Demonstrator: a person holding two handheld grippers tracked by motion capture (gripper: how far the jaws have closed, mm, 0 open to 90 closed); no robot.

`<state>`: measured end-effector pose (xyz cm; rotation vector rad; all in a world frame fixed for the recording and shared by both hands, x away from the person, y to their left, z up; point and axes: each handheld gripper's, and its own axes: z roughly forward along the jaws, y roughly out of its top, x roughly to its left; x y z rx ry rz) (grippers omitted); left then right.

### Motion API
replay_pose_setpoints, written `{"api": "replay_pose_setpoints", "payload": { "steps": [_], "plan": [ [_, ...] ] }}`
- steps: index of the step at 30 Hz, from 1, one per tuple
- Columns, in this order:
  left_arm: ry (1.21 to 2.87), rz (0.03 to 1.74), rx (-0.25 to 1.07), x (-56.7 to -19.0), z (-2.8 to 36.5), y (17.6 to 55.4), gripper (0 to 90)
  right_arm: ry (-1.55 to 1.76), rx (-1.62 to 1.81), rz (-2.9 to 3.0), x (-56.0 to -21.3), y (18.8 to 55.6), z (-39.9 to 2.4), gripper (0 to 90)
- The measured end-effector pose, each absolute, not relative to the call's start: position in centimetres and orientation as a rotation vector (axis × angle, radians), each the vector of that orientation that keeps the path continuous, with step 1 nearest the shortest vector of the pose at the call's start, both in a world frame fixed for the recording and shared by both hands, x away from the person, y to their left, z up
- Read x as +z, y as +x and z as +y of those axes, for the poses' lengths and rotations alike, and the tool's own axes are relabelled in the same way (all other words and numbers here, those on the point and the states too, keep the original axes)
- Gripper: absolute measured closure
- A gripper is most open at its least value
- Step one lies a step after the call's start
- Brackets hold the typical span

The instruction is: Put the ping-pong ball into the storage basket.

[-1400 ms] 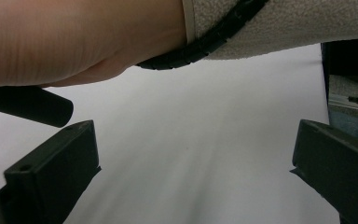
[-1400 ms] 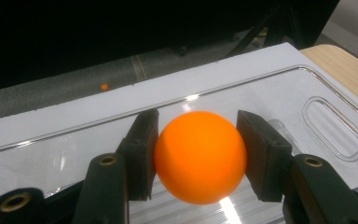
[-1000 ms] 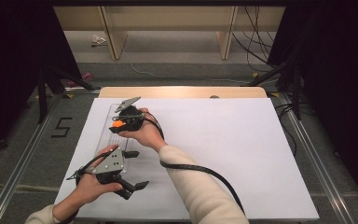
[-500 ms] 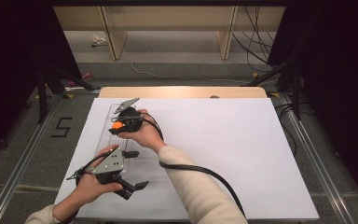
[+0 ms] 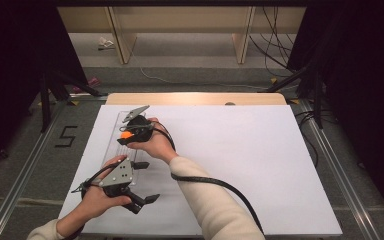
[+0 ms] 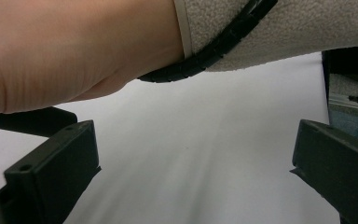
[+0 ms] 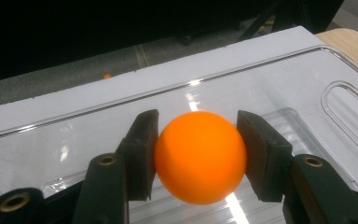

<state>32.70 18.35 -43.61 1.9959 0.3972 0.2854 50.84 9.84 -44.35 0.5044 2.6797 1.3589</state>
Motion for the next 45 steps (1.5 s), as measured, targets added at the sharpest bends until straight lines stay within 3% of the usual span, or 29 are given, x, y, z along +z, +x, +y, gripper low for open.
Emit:
{"api": "replay_pose_setpoints", "payload": {
  "steps": [13, 31, 45],
  "plan": [
    [1.995, 0.398, 0.286, -43.6, 18.3, 32.7, 0.0, 0.510, 1.356, 2.680, -44.5, 50.9, 9.9, 50.4],
    [1.995, 0.396, 0.285, -43.6, 18.3, 32.7, 0.0, 0.554, 1.409, 2.619, -43.5, 50.8, 9.0, 16.5],
    [1.994, 0.402, 0.286, -43.6, 18.3, 32.7, 0.0, 0.583, 1.413, 2.575, -42.7, 50.3, 6.4, 16.2]
  ]
}}
